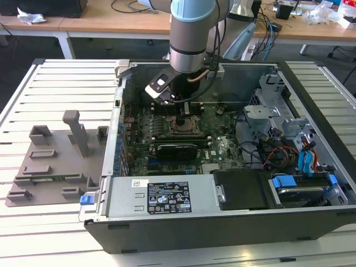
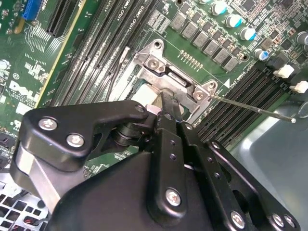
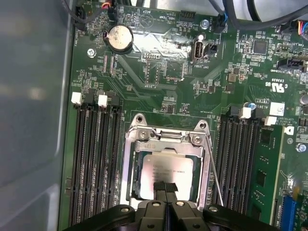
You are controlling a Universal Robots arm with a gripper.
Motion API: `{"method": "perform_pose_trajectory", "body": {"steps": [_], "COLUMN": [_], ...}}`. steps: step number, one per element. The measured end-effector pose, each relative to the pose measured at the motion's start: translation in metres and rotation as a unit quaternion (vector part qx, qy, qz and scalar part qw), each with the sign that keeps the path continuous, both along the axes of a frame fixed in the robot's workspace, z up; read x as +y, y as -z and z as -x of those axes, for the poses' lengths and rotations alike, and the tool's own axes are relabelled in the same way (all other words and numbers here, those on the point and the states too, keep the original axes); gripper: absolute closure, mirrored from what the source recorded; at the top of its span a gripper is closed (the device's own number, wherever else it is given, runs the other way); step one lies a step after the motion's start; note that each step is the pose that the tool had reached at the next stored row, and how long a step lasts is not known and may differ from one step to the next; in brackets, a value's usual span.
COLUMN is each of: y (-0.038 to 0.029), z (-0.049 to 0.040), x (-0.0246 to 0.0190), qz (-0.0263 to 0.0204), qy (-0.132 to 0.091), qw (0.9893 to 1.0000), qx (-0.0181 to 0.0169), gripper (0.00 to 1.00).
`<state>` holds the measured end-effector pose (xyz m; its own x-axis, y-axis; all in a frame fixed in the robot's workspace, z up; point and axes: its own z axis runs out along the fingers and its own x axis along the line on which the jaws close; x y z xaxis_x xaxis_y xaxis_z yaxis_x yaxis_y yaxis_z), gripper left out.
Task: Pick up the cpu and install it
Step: 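Close the cpu cover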
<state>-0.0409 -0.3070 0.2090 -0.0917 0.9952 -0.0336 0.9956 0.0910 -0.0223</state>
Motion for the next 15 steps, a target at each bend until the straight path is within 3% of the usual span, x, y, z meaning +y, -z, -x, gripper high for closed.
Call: {"method": "perform_pose_trajectory", "body": {"steps": [10,15], "y": [-0.0014,-0.0055], "z": [-0.0051,-0.0053], "x": [0.0001,0.0], "qz": [-0.0001,0.0], "qy": [0.0,0.0], "qw": [1.0,1.0], "qx": [0.0,0.0], "gripper": [0.89,0.89]}}
